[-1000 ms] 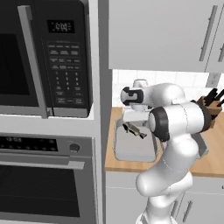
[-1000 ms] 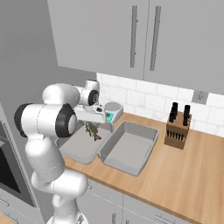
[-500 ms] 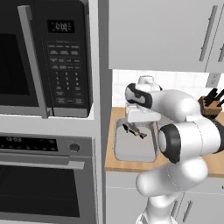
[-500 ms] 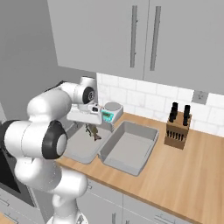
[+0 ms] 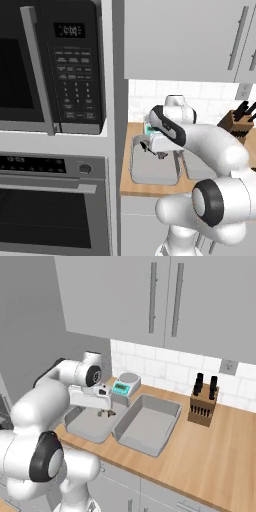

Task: Place one lime and one fish in each tupperware on the nearby counter, to pack two identical lunches.

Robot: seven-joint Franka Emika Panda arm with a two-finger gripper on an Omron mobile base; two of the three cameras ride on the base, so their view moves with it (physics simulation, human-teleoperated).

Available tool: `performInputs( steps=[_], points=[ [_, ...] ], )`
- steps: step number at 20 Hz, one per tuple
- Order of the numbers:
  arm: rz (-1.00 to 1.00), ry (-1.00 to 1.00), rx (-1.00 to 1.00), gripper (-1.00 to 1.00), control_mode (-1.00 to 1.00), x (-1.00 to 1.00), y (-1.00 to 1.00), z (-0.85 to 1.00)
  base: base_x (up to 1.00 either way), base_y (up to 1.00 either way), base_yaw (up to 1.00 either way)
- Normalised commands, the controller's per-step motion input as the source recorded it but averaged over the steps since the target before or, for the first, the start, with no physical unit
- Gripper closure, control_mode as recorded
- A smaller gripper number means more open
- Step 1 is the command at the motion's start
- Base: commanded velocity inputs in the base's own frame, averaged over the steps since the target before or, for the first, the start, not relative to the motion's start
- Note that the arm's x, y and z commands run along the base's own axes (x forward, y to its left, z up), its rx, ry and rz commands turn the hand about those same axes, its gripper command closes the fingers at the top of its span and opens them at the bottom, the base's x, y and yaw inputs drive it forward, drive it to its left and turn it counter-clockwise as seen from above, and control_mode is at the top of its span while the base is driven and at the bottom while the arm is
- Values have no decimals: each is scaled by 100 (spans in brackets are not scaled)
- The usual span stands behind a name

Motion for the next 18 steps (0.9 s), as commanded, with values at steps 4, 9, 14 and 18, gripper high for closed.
performInputs(
  steps=[4,9,14,18],
  points=[
    [0,-4,0,-100,-100,-64,-3,100,0,0,0],
    [0,-24,0,-100,-100,-96,0,77,0,0,0],
    [0,-40,0,-100,-100,-100,1,17,0,0,0],
    [0,-27,0,-100,-100,-59,0,7,0,0,0]
  ],
)
